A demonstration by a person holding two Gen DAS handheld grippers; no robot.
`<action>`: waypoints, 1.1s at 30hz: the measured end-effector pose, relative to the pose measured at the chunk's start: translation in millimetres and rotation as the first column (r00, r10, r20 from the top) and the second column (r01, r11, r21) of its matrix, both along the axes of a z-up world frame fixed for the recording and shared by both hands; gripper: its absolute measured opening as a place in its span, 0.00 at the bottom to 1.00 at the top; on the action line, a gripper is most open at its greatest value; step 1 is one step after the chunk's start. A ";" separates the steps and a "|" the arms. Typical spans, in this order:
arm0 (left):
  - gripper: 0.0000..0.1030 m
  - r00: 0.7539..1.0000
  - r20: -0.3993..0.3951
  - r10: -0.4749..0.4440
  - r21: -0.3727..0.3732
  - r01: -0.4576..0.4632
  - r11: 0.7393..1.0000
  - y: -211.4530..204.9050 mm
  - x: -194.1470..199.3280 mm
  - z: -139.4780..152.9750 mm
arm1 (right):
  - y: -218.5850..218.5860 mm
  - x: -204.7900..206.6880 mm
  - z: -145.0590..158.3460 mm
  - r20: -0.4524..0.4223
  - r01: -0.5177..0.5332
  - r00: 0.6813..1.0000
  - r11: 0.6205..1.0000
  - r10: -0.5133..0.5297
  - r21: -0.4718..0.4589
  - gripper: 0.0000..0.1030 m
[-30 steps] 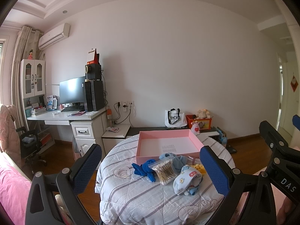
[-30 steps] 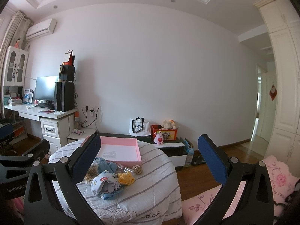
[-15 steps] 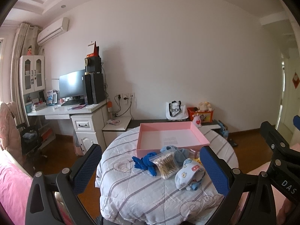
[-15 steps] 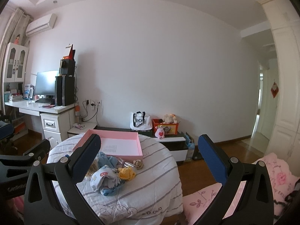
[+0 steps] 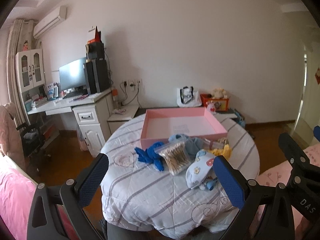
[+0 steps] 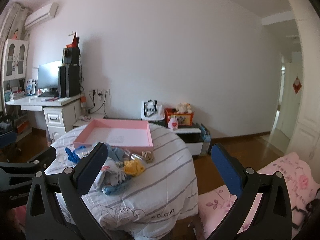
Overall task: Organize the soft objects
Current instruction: 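Grasp the blue knitted toy with the left tool while the right tool grasps the cotton swab bag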
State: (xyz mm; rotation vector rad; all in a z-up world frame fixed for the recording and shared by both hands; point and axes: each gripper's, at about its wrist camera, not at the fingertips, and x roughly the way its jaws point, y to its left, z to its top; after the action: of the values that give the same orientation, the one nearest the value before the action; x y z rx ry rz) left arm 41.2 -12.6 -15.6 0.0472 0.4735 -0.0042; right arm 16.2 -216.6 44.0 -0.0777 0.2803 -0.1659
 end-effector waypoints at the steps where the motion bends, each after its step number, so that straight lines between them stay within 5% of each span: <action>1: 1.00 1.000 -0.012 0.003 -0.002 -0.003 1.000 -0.4 3.0 -1.4 | -1.4 3.1 -3.1 -0.013 -0.001 1.000 1.000 0.001 0.003 1.00; 21: 1.00 0.973 -0.232 0.002 0.001 -0.002 1.000 -9.5 91.3 -53.1 | -21.2 79.2 -75.5 -0.295 0.030 0.955 0.997 -0.008 0.070 1.00; 33: 1.00 0.966 -0.257 -0.018 -0.041 0.008 0.999 8.1 109.4 -69.2 | -17.1 92.1 -80.1 -0.315 0.026 0.949 0.996 0.002 0.085 1.00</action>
State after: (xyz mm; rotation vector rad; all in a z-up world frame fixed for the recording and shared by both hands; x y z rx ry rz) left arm 150.7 -4.5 -84.8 0.0109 0.7327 -0.0325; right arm 108.3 -233.7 -36.1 -0.0144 0.6068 -0.1523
